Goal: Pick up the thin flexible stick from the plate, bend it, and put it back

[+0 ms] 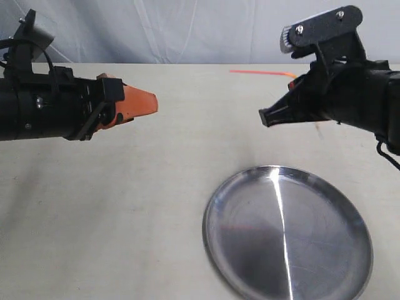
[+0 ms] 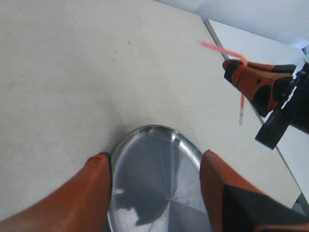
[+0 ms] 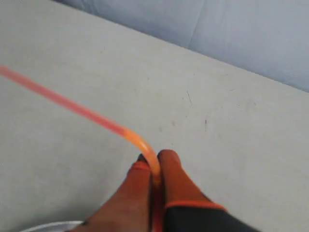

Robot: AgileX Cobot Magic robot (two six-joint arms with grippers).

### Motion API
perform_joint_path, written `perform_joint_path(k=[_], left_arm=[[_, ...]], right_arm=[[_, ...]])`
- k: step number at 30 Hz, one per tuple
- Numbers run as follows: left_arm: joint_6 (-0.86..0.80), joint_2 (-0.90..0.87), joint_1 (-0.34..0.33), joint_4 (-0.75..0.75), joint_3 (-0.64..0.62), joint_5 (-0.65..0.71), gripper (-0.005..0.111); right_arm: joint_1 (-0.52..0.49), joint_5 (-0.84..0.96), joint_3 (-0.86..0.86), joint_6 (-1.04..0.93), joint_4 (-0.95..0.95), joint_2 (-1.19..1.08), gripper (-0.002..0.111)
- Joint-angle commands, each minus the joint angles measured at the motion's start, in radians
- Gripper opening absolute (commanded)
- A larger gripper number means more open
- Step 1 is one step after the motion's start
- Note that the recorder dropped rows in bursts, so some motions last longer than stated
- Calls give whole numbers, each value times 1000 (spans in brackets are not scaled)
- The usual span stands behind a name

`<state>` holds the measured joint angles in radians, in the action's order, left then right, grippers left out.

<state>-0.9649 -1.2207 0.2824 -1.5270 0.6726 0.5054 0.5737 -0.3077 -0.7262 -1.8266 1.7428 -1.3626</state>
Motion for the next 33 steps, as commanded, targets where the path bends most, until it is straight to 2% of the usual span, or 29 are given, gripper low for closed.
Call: perform_joint_path(k=[1,6,13,21,23,24,26,29,30,31,32,33], left_arm=[[2,-2,-3,2,-4,-18,53],[2,-2,-3,2,-4,-61,53],[2,-2,-3,-6,-4,-117,53],[2,-2,-3,-8,-4,-120,53],[2,-2,-3,-8,-4,-118,53],[2,-2,-3,-8,-4,-115,53],[2,-2,-3,-8,-4,-115,53],[2,-2,-3,-8,-4,-115,53],[0,-2,-3,-5,-4,-121,49],[0,-2,-3,-3,-4,-144,36],[-2,-2,-3,-2,-4,-161,26],[-29,0,-3,17,-4,-203,6]], right_arm=[[-4,-7,91,-76,2,6,-1],[-4,-23,217,-76,2,6,-1],[-4,260,320,-70,2,6,-1],[-4,245,339,-9,2,-43,2],[-4,222,342,7,2,-62,26],[-4,222,342,7,2,-62,46],[-4,205,342,10,2,-62,63],[-4,152,331,55,2,-50,59],[-4,121,315,69,2,-19,49],[-4,107,293,76,2,27,33],[-4,95,277,76,2,58,22],[-4,81,249,76,2,120,0]])
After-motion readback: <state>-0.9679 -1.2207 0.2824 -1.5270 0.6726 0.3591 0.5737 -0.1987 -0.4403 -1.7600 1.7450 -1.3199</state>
